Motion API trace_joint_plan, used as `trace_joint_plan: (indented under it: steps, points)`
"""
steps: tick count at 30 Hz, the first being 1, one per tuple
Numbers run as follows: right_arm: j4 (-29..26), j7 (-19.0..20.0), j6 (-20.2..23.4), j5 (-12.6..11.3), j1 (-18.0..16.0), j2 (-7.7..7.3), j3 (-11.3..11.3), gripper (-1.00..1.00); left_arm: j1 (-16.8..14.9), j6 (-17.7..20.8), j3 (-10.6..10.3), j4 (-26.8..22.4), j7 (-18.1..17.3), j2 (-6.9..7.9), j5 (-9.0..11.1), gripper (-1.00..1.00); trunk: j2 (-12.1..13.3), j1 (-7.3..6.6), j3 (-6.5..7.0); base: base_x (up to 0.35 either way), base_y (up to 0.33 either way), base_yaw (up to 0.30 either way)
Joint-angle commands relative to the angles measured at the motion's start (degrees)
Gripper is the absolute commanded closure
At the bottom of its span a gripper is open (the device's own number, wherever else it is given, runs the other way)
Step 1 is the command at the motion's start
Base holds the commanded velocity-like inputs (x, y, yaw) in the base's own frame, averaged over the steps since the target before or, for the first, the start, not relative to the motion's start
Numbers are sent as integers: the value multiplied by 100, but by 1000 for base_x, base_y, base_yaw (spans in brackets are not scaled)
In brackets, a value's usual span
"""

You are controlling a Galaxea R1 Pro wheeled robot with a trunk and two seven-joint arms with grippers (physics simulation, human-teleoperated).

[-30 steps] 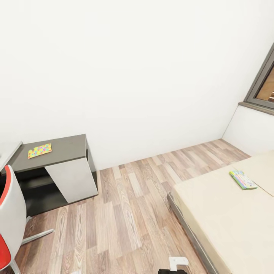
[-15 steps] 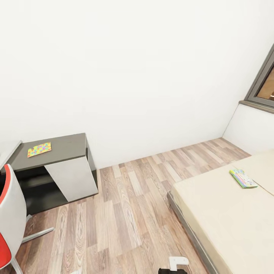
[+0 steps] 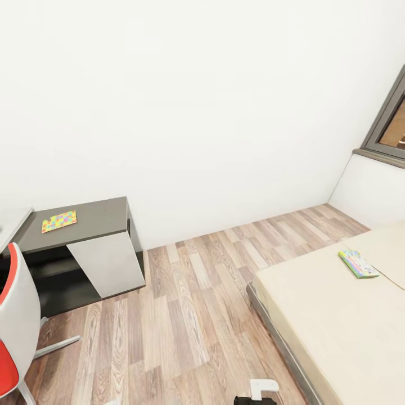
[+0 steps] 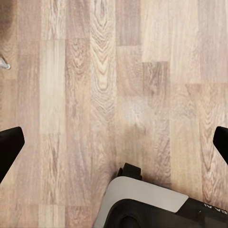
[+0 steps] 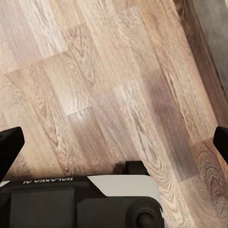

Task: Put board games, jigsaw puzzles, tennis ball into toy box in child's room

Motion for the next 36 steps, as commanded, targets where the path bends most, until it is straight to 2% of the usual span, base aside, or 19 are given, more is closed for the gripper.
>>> trace_joint_plan:
  steps: [1,13,36]
  points:
    - [2,-30,1,8,-4,0,18,-100,-5,-22,-9,7,3,0,36,-100,-11,3,-11,0,0,0]
    - [2,-30,0,8,-2,0,18,-100,-5,-26,-9,7,3,0,36,-100,-11,3,-66,0,0,0]
    - [-166,-60,-124,-36,-1,0,12,-100,-5,-35,-42,-1,-76,12,6,-100,-11,3,-69,0,0,0]
